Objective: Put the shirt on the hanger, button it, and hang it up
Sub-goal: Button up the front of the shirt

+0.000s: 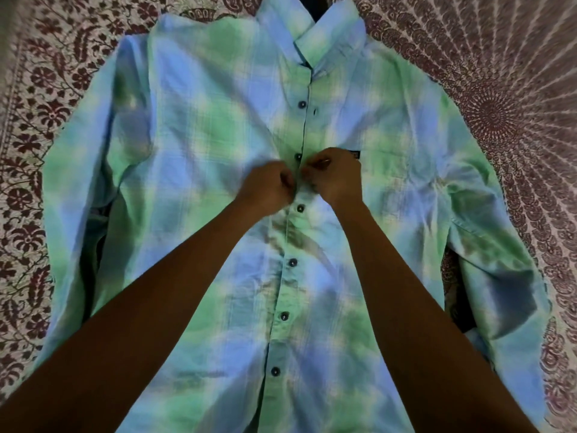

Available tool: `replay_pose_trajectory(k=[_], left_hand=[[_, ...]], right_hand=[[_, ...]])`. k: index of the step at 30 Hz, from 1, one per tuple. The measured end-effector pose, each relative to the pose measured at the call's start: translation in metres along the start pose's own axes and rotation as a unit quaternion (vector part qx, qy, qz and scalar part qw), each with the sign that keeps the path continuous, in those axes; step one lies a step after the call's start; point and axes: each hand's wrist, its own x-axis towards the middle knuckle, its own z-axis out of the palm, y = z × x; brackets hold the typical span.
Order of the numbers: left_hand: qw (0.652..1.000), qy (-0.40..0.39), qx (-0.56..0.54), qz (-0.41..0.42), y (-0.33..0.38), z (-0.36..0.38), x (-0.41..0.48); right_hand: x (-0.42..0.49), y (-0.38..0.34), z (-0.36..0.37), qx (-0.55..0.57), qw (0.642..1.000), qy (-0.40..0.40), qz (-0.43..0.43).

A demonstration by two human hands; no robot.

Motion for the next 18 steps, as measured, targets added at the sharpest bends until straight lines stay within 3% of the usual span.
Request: replay_pose_trajectory(k=[3, 6, 10, 13, 15, 18], left_hand=[[0.994, 0.109, -0.006, 0.015, 0.011, -0.011, 0.017], [0.993, 0.118, 0.013, 0.015, 0.015, -0.009, 0.030], [0.995, 0.101, 0.013, -0.003, 0.018, -0.004, 0.040], [0.994, 0.097, 0.039, -0.004, 0.021, -0.002, 0.043], [0.994, 0.106, 0.036, -0.007, 0.020, 0.000, 0.044], [0.992, 0.127, 0.005, -0.015, 0.019, 0.002, 0.043]], right_hand=[[0.008, -0.011, 0.010, -0.056, 0.997, -0.023, 0.037], [0.009, -0.011, 0.010, -0.055, 0.997, -0.001, 0.049], [0.011, -0.002, 0.003, 0.097, 0.986, 0.010, 0.136], [0.014, 0.000, -0.005, 0.280, 0.938, -0.029, 0.200], [0.013, -0.001, -0.009, 0.333, 0.919, -0.044, 0.205], [0.012, 0.000, -0.008, 0.347, 0.920, -0.047, 0.175]])
